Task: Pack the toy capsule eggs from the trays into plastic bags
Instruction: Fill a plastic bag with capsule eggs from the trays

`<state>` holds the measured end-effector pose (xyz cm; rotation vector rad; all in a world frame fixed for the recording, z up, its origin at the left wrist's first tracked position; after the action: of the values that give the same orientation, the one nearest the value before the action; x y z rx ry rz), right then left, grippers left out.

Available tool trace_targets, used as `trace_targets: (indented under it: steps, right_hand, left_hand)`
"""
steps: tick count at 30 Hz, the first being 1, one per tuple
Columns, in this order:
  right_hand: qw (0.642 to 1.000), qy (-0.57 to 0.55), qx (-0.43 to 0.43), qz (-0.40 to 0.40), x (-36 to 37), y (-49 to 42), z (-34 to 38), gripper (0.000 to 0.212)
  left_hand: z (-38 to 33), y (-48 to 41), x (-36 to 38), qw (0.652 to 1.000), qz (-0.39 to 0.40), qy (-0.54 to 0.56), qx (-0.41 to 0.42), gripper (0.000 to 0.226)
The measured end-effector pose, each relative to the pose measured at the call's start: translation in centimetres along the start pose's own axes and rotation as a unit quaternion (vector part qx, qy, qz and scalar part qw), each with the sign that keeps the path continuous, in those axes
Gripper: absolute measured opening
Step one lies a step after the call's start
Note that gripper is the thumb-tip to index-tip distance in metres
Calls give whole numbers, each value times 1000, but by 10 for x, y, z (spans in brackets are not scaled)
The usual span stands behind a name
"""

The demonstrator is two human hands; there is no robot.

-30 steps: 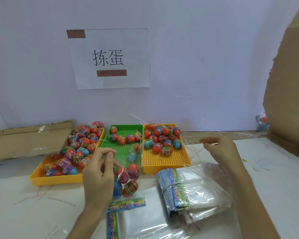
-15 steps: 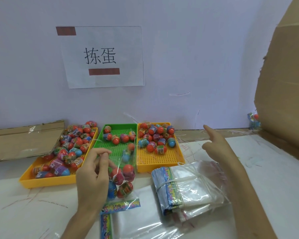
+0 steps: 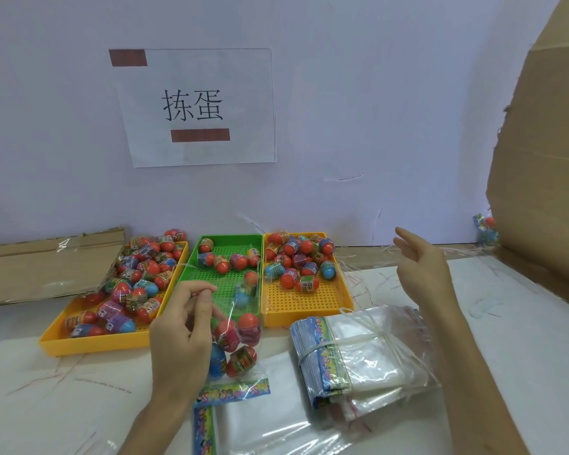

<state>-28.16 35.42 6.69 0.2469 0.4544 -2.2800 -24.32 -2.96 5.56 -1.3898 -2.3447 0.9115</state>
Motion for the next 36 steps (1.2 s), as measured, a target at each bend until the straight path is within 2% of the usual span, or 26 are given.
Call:
trace_targets:
  steps: [3,8,11,13,15,17,19,22,25,28,32,36]
  right_hand:
    - [1000,28,-9,1,2,-2,-2,70]
    - [999,-23,-44,-13,1,-2,6,37]
    - [997,-21,-77,-13,5,3,16,36]
    - [996,10,-76,44,19,9,18,52]
    - [985,24,-73,153,43,24,22,68]
    - [966,-39,-82,242,64,48,39,64]
    - [937,-110,-90,318,83,75,56,50]
    - [914,-100,-105,379,107,107,66,44]
    - [923,-85,-102,362,119,120,64,43]
    - [931,-88,-129,329,122,125,70,10]
    - [938,-138,-106,300,118,123,71,21]
    - [940,-201,-59,270,110,115,70,17]
  left_hand:
    - [0,0,0,1000,0,-1,4,14]
    - [1,0,1,1000,1,4,1,13]
    - [0,1,2,1000,5,11,-6,13]
    - [0,2,2,1000,2,15,-10,13]
    - [-1,2,1,1000,-3,22,-15,14]
    - [-1,2,1,999,-5,27,-17,15]
    - [-2,3,1,999,-7,33,-19,13]
    - [-1,2,-1,998,-14,58,-37,12]
    - [0,-1,-2,994,-14,88,-54,11]
    - [3,-2,1,992,-7,106,-67,11]
    - [10,-2,6,984,4,134,-121,24]
    - [17,1,21,953,74,217,-198,46]
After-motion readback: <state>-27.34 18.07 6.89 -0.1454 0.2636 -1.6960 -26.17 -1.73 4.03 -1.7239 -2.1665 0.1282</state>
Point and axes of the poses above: each hand's wrist, its own y-axis away from the middle knuckle, its own x-axis out of the palm, z = x × y, the point moved 10 cm from there along -y, towards the middle knuckle, and after that the axes turned 9 degrees about -z, right-handed, at the moved point
